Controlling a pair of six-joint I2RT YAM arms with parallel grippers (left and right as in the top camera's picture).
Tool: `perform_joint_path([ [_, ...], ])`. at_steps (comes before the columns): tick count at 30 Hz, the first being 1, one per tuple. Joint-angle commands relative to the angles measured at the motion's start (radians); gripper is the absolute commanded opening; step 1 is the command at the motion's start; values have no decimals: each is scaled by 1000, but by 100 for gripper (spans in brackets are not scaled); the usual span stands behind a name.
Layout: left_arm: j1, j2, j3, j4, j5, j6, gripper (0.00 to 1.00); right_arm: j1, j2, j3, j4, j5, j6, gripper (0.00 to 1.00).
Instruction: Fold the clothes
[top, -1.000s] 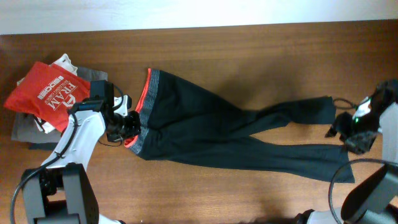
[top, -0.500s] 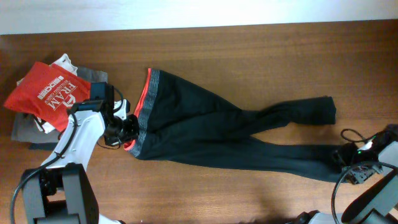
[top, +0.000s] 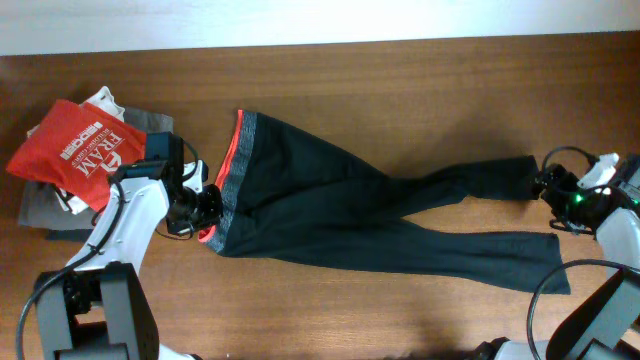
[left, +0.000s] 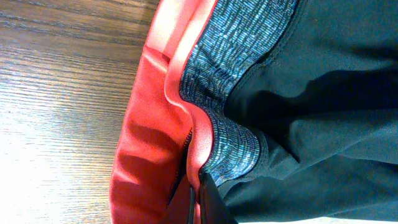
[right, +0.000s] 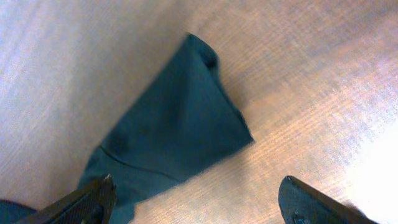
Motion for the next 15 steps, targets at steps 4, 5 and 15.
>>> perform_joint_path([
  [4,5,-30,12,4,-11,8,2,52,120,13,81,33,-10,87],
  [5,5,-30,12,4,-11,8,2,55,141,13,93,43,-10,86],
  [15,5,-30,12,4,-11,8,2,55,244,15,190,62,-10,35],
])
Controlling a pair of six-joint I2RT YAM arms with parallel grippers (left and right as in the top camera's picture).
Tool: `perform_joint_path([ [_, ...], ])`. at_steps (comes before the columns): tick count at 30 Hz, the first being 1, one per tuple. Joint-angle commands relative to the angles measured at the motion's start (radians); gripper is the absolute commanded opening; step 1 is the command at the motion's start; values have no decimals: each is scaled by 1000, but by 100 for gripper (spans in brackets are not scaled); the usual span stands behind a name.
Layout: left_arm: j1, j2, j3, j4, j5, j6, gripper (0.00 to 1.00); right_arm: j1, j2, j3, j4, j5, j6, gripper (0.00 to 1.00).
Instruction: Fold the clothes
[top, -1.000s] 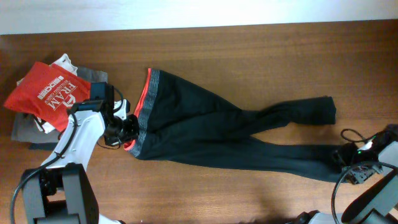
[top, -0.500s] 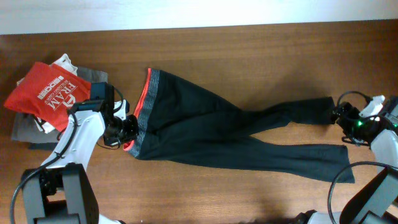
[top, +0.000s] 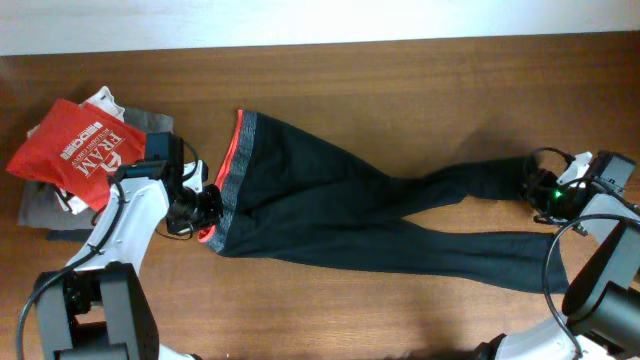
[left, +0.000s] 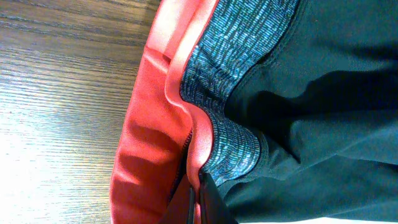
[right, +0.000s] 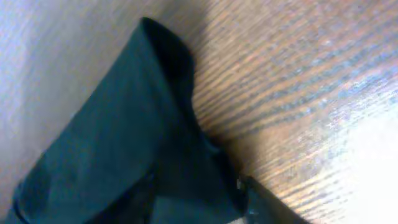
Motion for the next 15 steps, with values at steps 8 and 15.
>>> perform_joint_path([
  [8,5,-30,12,3,-10,8,2,-29,-10,232,-100,29,-4,4],
  [15,5,-30,12,9,-9,1,2,-27,-10,420,-182,113,-33,4],
])
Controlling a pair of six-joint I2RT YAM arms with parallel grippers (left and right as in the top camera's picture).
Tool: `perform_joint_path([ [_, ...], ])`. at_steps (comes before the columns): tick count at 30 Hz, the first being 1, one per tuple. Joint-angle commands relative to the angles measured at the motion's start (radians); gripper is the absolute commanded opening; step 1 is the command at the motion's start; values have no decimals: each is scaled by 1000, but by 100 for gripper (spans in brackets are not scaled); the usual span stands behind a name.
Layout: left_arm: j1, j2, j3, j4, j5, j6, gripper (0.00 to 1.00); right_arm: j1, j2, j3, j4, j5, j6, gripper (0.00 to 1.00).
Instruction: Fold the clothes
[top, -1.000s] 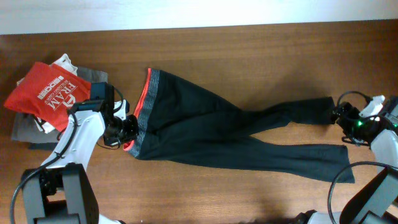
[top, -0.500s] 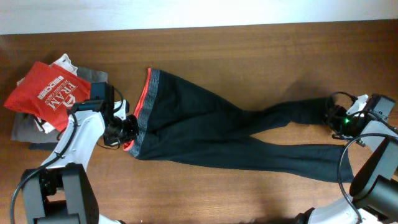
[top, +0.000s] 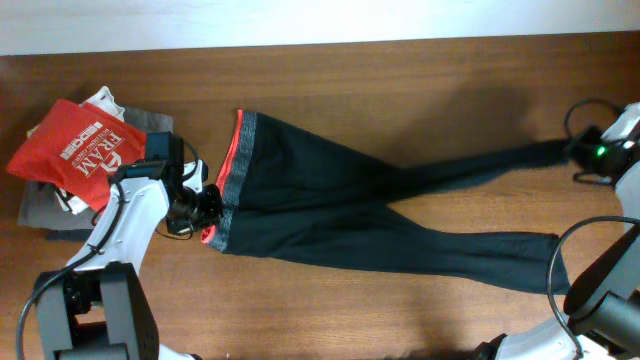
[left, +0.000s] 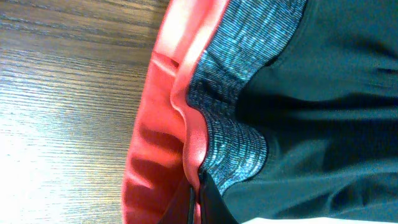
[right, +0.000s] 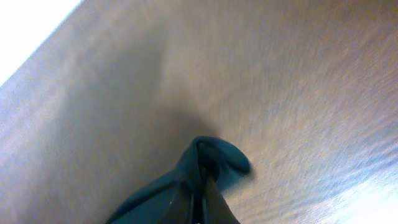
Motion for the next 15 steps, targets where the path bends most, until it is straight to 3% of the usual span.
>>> perform_joint_path([
  [1,5,-30,12,8,-4,2,2,-5,-12,45,-21,72,-18,7],
  [15,5,-30,12,21,5,2,4,-6,110,43,-216,192,-67,6],
])
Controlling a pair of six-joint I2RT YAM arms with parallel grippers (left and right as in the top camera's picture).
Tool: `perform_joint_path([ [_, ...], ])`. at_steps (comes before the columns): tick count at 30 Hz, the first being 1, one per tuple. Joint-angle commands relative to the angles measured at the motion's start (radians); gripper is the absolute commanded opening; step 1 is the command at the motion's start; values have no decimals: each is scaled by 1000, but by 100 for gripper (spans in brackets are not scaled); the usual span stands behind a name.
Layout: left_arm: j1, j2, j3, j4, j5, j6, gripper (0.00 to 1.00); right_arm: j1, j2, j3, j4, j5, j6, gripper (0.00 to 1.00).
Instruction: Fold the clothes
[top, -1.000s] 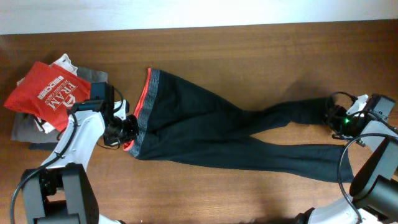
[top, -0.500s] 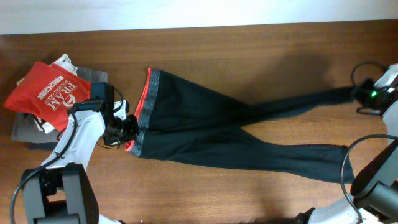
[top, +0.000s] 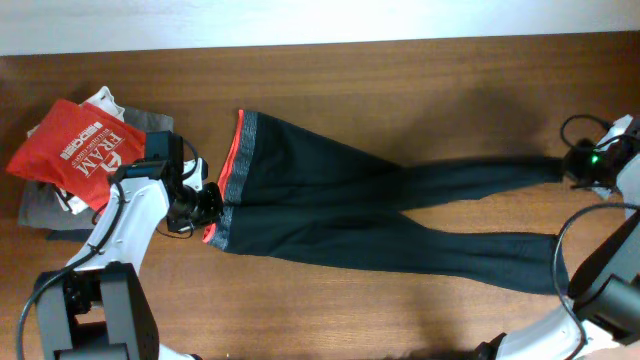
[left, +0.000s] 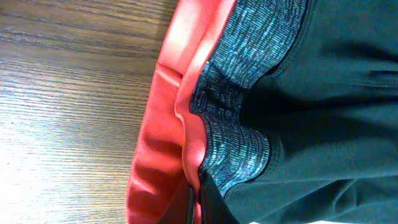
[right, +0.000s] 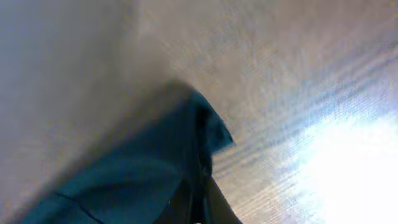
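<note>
Dark leggings (top: 330, 205) with a grey-blue waistband (left: 239, 93) and orange-red lining (left: 165, 149) lie spread across the wooden table. My left gripper (top: 205, 205) is shut on the waistband's lower corner (left: 198, 186) at the left. My right gripper (top: 578, 168) is shut on the cuff of the upper leg (right: 199, 155) at the far right, holding that leg stretched out. The lower leg (top: 480, 260) lies flat toward the front right.
A red printed shirt (top: 75, 150) lies on a pile of grey and white clothes (top: 45, 205) at the table's left end. Bare wooden table (top: 400, 90) runs behind the leggings up to the white wall.
My right gripper, still holding the cuff, has shifted slightly toward the front, and the upper leg lies a little lower and straighter. The left gripper keeps its grip on the waistband.
My left gripper has held the waistband corner throughout. The right gripper was open beside the upper leg's cuff, then closed around it, then held it pulled out to the far right, stretching the leg straight, where it stays now.
</note>
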Motion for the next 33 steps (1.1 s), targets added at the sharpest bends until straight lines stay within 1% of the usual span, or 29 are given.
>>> perform_joint_path([
  [1,5,-30,12,2,0,2,4,-6,18,7,-8,56,-12,5],
  [4,5,-30,12,3,0,2,4,-5,15,27,24,-5,6,5],
  [7,5,-30,12,3,0,2,4,-5,15,85,61,-78,21,5],
  [9,5,-30,12,3,0,1,5,-5,15,128,71,-82,33,5],
  [11,3,-30,12,5,5,-3,8,-5,15,168,69,-71,31,5],
  [13,3,-30,12,17,21,-15,9,-6,15,175,59,-67,22,6],
  [15,3,-30,12,37,49,-16,13,-5,19,170,19,-42,17,6],
  [17,3,-30,12,51,58,-17,14,-5,24,150,-35,8,17,10],
  [18,3,-30,12,51,58,-17,14,-6,25,137,-64,32,17,13],
  [19,3,-30,12,51,58,-17,14,-6,26,122,-91,60,17,22],
  [21,3,-30,12,43,58,-17,15,-6,26,96,-183,143,37,46],
  [22,3,-30,12,40,57,-17,14,-6,26,94,-211,159,47,50],
  [26,3,-30,12,32,55,-16,16,-8,15,95,-343,165,47,51],
  [27,3,-30,12,24,42,-16,20,-8,10,95,-372,165,47,51],
  [30,3,-30,12,-17,-2,-16,22,-12,-14,95,-457,170,47,52],
  [33,3,-30,12,-71,-63,-16,29,-30,-43,94,-538,169,50,52],
])
